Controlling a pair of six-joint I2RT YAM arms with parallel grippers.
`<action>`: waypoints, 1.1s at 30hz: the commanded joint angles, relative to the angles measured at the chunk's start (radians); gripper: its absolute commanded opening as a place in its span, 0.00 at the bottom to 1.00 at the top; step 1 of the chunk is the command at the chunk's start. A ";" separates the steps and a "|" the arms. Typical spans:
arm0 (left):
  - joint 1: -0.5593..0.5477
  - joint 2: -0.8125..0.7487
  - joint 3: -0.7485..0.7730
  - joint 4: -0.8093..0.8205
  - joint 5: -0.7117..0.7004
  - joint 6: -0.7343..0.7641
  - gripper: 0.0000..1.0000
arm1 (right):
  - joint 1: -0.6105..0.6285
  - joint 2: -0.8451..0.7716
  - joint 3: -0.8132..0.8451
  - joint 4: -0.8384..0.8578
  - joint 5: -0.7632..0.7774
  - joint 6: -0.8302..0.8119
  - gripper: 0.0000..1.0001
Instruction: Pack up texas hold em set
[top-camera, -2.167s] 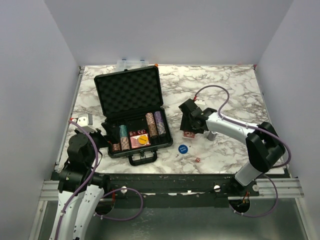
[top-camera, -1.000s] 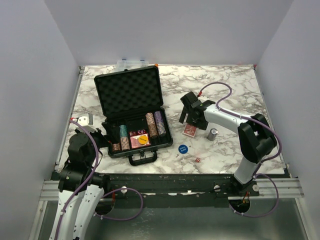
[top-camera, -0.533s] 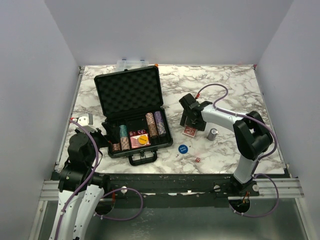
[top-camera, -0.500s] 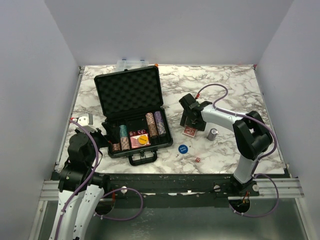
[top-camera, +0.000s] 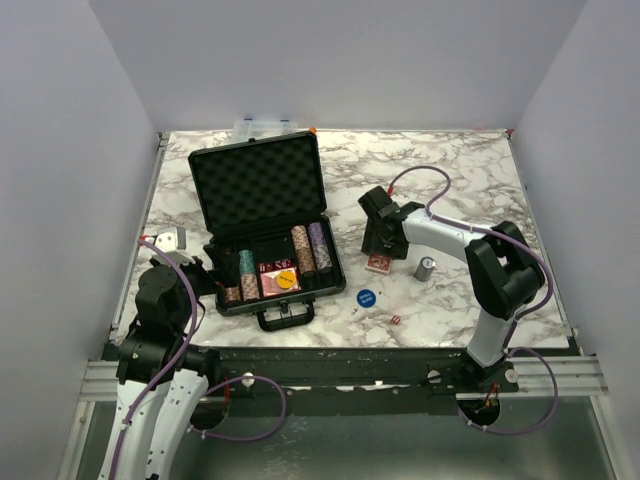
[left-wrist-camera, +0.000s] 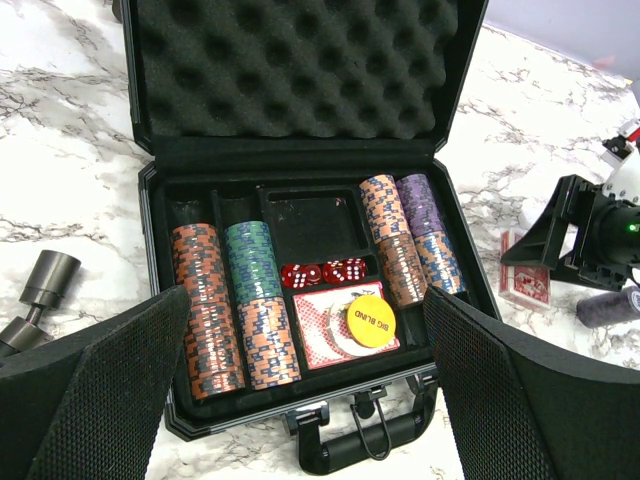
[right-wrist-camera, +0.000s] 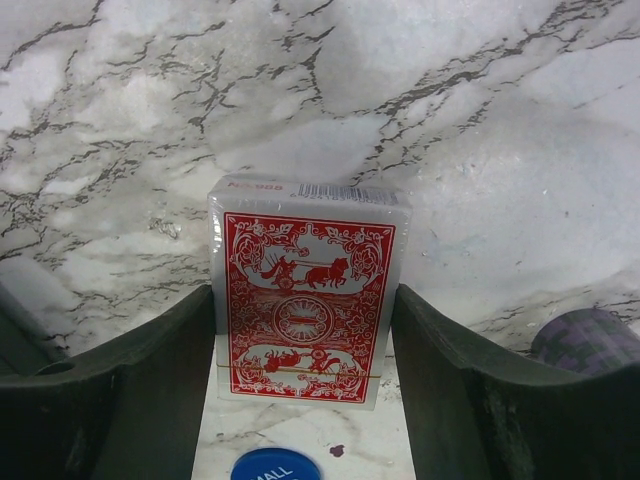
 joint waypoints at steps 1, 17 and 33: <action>-0.005 -0.005 -0.008 0.002 -0.008 0.012 0.99 | 0.003 0.006 0.001 0.014 -0.084 -0.090 0.47; -0.005 -0.003 -0.015 0.005 -0.018 0.019 0.99 | 0.018 -0.149 0.205 -0.054 -0.197 -0.308 0.47; -0.004 -0.046 -0.030 0.018 -0.017 0.049 0.99 | 0.119 -0.256 0.337 0.151 -0.529 -0.565 0.46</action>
